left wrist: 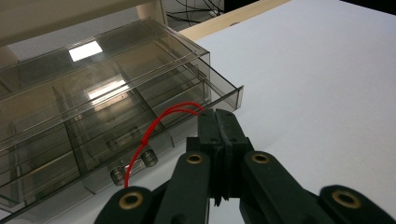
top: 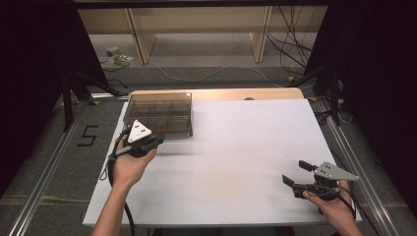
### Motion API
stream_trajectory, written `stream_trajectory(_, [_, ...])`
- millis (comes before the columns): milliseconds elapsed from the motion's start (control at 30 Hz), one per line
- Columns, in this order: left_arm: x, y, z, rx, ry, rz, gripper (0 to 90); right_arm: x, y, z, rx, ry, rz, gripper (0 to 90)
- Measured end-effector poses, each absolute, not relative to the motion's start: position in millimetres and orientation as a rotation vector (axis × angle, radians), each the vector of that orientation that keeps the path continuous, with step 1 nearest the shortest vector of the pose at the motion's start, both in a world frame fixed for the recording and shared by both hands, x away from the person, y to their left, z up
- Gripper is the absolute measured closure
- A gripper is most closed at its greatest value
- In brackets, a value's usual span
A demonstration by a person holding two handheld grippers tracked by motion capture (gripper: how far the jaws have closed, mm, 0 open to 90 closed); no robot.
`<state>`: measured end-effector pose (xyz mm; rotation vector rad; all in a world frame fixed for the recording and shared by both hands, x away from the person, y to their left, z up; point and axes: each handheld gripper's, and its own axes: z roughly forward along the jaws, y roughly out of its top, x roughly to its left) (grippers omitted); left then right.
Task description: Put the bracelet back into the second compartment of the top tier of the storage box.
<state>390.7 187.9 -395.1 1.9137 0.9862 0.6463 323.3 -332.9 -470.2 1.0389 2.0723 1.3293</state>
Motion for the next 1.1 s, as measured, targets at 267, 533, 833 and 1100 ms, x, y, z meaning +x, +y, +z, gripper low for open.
stream_trajectory(267, [392,190,-395,1.915,0.995,0.655,89.9,323,-333,-470,1.039,2.073,1.329,16.5])
stream_trajectory(533, [395,191,-395,1.909,1.002,0.662,89.9,323,-333,-470,1.038,2.072,1.329,16.6])
stream_trajectory(833, [397,193,-393,1.911,1.006,0.672,90.0,324,-333,-470,1.039,2.070,1.329,16.5])
stream_trajectory(1100, [402,192,-390,1.909,1.003,0.679,89.9,323,-333,-470,1.050,2.070,1.328,16.5])
